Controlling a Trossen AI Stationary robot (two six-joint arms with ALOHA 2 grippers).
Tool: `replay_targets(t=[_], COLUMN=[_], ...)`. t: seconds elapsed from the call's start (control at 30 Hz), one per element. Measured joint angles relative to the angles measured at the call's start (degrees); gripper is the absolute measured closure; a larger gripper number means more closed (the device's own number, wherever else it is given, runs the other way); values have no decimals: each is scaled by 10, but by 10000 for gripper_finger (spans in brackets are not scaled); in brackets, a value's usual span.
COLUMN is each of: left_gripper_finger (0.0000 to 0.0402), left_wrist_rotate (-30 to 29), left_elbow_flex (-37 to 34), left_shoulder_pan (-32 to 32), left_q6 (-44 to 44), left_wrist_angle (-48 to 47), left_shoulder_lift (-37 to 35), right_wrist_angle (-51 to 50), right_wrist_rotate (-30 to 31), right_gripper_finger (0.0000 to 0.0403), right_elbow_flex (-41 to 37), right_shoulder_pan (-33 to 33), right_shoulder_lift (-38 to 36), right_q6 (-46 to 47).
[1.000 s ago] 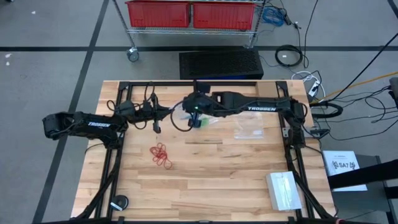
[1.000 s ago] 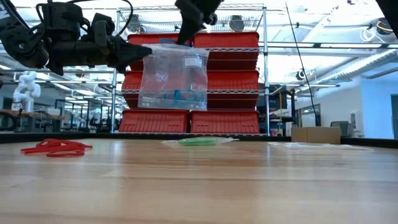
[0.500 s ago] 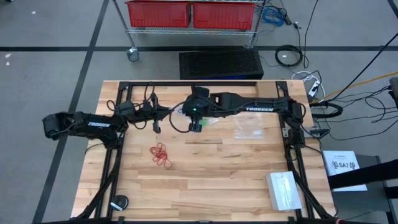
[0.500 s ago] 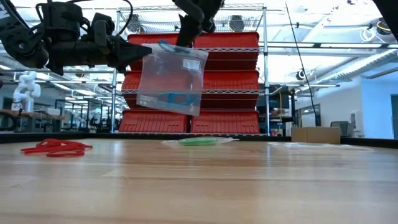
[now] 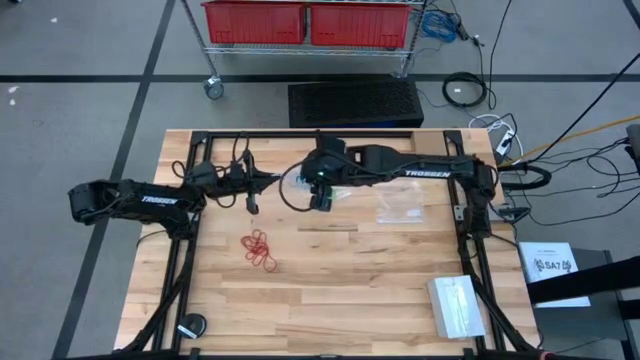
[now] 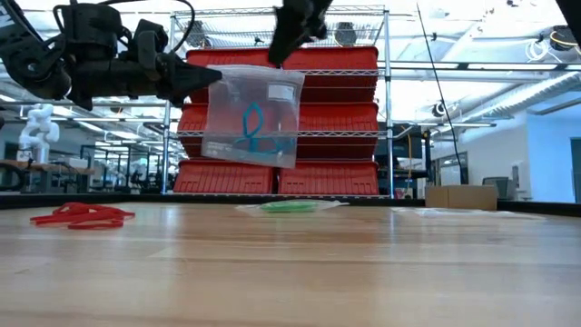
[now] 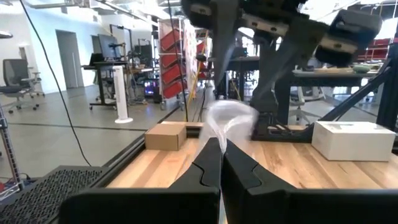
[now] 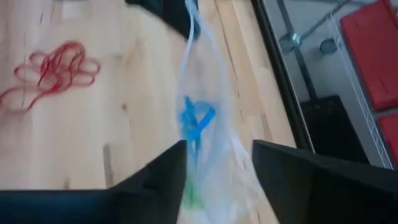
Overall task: Sort rubber bands
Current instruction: Close the transparent zip bag
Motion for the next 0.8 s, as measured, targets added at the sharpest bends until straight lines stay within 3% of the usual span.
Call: replay_targets(t=[0.17, 0.2, 0.4, 0.6, 0.8], left_gripper_finger=[401, 401, 401, 401, 401], left_wrist_rotate=[1, 3, 3, 3, -16], left_elbow_flex=[13, 20, 81, 147, 176], left_shoulder_pan=[-3, -8, -63, -134, -215], left_q6=[9, 14, 52, 56, 41], left_wrist_angle=[-54, -76, -226, -358, -376], left_shoulder_lift=[0, 0, 0, 0, 16], right_wrist_angle=[-107, -119, -131, -13, 123], right_wrist_rotate=[1, 2, 4, -4, -19], right_gripper_finger=[374, 387, 401, 402, 403], right_elbow_flex=[-1, -9, -143, -343, -474], right_shoulder_pan=[33, 44, 105, 171, 223], right_shoulder_lift=[-20, -23, -74, -187, -236], right_q6=[57, 67, 165, 309, 377])
